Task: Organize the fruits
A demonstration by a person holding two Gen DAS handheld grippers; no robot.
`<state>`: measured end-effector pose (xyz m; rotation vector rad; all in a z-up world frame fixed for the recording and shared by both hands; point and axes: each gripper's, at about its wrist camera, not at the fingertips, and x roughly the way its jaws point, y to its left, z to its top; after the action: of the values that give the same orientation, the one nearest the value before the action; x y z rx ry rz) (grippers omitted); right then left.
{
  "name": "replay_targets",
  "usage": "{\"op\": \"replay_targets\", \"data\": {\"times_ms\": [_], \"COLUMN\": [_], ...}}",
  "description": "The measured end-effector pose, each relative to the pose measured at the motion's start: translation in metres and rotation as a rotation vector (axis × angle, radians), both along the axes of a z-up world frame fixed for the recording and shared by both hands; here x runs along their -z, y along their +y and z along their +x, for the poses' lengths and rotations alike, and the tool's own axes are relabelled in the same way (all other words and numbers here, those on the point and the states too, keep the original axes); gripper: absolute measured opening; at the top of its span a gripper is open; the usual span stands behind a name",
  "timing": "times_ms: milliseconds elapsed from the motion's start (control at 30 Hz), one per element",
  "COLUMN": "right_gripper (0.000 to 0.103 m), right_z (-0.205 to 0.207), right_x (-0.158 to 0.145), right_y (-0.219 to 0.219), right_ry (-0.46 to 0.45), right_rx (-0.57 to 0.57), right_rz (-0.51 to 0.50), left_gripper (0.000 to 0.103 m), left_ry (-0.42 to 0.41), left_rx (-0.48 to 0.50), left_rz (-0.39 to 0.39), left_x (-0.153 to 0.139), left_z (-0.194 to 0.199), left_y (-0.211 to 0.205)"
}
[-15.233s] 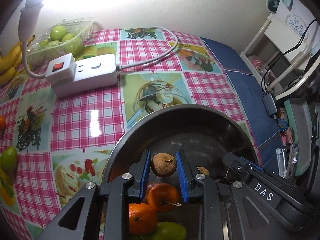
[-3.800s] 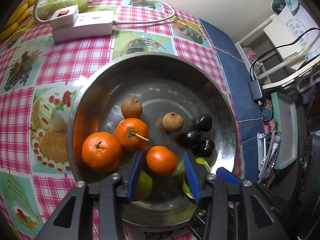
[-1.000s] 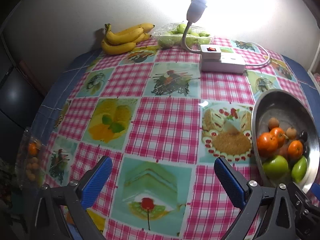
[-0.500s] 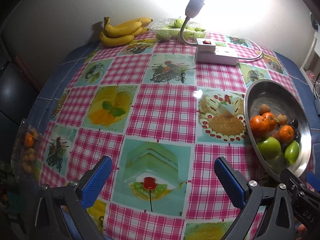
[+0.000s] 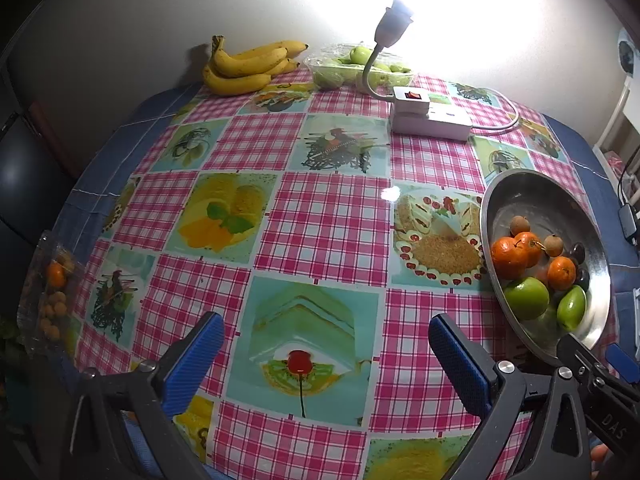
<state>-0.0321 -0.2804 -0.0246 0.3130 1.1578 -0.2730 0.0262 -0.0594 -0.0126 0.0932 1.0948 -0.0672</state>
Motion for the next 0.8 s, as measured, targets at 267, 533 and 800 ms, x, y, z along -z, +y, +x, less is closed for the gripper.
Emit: {"op": "replay_targets", "data": {"times_ms": [267, 533, 800], "right_gripper": [0.099, 0.099, 0.099], "right_z": [0.003, 0.002, 0.0], "right_x": [0.003, 0.004, 0.006], "right_y": [0.003, -0.003, -0.006], "right_ry": [0.014, 0.023, 0.026], "right_rx": [-0.007, 0.019, 0.037], "right_rz": [0.0, 0.012, 0.014], "left_gripper": [0.103, 0.103, 0.103], "left_ry": [0.027, 0.057, 0.069], "left_rx": [0.005, -0.012, -0.013], "left_rz": [0.006, 0.01, 0.013], "left_x": [0.005, 0.012, 0.014], "left_z": [0.001, 0.004, 0.005], "left_y": [-0.002, 0.001, 0.001]}}
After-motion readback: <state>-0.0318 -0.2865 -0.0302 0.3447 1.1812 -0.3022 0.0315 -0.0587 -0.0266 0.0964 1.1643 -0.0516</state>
